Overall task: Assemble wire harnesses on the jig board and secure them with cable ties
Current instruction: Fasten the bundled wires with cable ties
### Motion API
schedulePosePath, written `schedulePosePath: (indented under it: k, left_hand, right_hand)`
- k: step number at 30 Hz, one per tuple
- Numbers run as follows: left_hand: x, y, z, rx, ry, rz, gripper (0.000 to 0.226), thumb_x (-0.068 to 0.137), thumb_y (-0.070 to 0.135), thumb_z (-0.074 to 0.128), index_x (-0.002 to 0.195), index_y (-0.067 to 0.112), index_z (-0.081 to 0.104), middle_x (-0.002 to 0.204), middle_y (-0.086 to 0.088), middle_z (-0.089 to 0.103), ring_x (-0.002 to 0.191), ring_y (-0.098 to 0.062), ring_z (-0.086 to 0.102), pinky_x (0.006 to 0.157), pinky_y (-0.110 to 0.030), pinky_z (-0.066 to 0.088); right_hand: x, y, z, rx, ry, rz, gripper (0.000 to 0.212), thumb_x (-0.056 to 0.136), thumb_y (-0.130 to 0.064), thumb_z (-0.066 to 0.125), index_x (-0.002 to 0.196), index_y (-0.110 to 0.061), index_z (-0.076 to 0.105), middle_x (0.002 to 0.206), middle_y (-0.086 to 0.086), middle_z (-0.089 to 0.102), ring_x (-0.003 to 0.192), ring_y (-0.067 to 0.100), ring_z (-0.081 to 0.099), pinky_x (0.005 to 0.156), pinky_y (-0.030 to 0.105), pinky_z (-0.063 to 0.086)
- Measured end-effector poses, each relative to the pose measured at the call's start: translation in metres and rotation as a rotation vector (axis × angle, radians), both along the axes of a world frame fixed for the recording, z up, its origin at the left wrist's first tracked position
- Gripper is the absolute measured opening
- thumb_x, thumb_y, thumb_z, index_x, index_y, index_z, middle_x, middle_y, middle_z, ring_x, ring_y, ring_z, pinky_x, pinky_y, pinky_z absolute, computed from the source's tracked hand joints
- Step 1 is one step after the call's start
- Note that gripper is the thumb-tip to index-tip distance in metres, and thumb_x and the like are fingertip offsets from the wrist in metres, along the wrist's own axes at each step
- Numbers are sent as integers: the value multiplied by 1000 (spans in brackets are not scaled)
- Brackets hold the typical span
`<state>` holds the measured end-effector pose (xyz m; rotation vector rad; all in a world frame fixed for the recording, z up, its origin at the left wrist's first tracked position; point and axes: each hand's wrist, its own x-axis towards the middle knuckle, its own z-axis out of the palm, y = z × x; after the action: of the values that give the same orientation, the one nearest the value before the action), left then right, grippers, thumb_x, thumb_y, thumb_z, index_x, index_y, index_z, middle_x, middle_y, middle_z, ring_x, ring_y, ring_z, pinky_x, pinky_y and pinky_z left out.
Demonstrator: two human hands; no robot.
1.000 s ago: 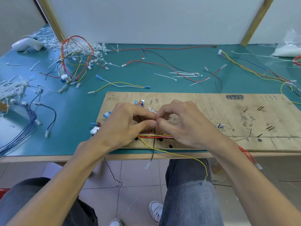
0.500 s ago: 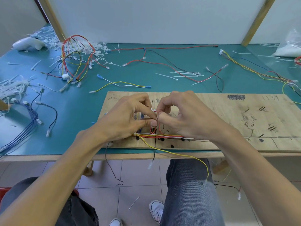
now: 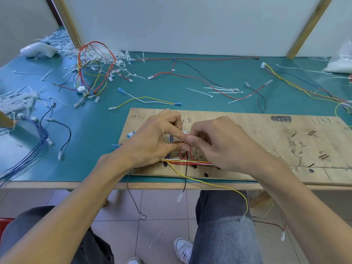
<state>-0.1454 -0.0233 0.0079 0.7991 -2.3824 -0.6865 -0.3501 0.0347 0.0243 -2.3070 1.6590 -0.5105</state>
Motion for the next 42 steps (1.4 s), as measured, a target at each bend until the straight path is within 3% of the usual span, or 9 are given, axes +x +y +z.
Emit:
schedulePosePath:
  k: [6,17,20,24,27,30,34,38,42]
  left_hand:
    - [-1,-5,-1,-79,-87,-65,9,84,33,85,93,32,84,82,8,48,82,-15,39,71,-24,34]
    - [-1,-8,1,-11,-116,-5,13,75,35,92,84,35,83,81,9,50,86,-10,44,72,-15,33]
    - [-5,-10,5,7,-132,-32,17,72,32,94,79,38,80,80,8,50,86,-12,43,72,-19,35]
    - [-13,-13,11,3,-237,-23,19,71,35,94,75,40,76,84,7,53,88,-15,39,79,-38,42]
    - [-17,-13,14,-77,-389,29,21,73,39,90,72,39,69,101,9,61,95,-13,37,88,-48,40]
    - [-20,-13,14,-113,-449,20,29,76,31,87,69,35,59,99,10,58,98,-15,38,88,-49,40]
    - [-20,-14,27,39,-349,-108,48,74,29,92,59,47,50,88,0,56,95,-23,42,85,-46,39]
    - [-20,-20,27,70,-368,-158,44,77,24,91,59,46,57,81,-3,56,92,-25,44,81,-33,38]
    - [-30,-22,25,-80,-577,-21,43,74,32,90,58,39,50,82,7,53,102,-19,44,82,-39,33]
  right_hand:
    - [1,4,2,-43,-264,-17,22,102,-19,67,79,-19,66,66,-5,64,66,18,55,64,37,44]
    - [-1,8,13,-1,-301,-4,25,100,-20,71,76,-25,67,63,-13,61,68,15,58,64,26,44]
    - [3,8,14,-8,-248,-43,26,100,-20,71,75,-27,65,63,-17,59,68,13,56,66,33,45]
    - [9,9,13,62,-345,-73,34,97,-2,66,68,-20,58,55,-22,56,59,3,54,56,13,35]
    - [14,6,14,121,-423,-66,32,95,3,63,68,-12,58,60,-12,64,57,3,51,56,18,38]
    - [14,8,13,156,-446,-63,27,97,-2,64,71,-10,63,67,-2,69,61,12,55,60,27,43]
    - [9,12,16,52,-327,-95,26,97,-15,71,71,-20,69,70,-8,71,64,10,62,56,16,40]
    - [14,19,8,193,-628,-145,28,102,-5,64,75,-11,71,71,2,74,56,12,65,61,23,50]
    - [21,20,2,276,-944,-219,41,104,4,58,66,-10,65,71,17,70,55,20,62,58,30,52]
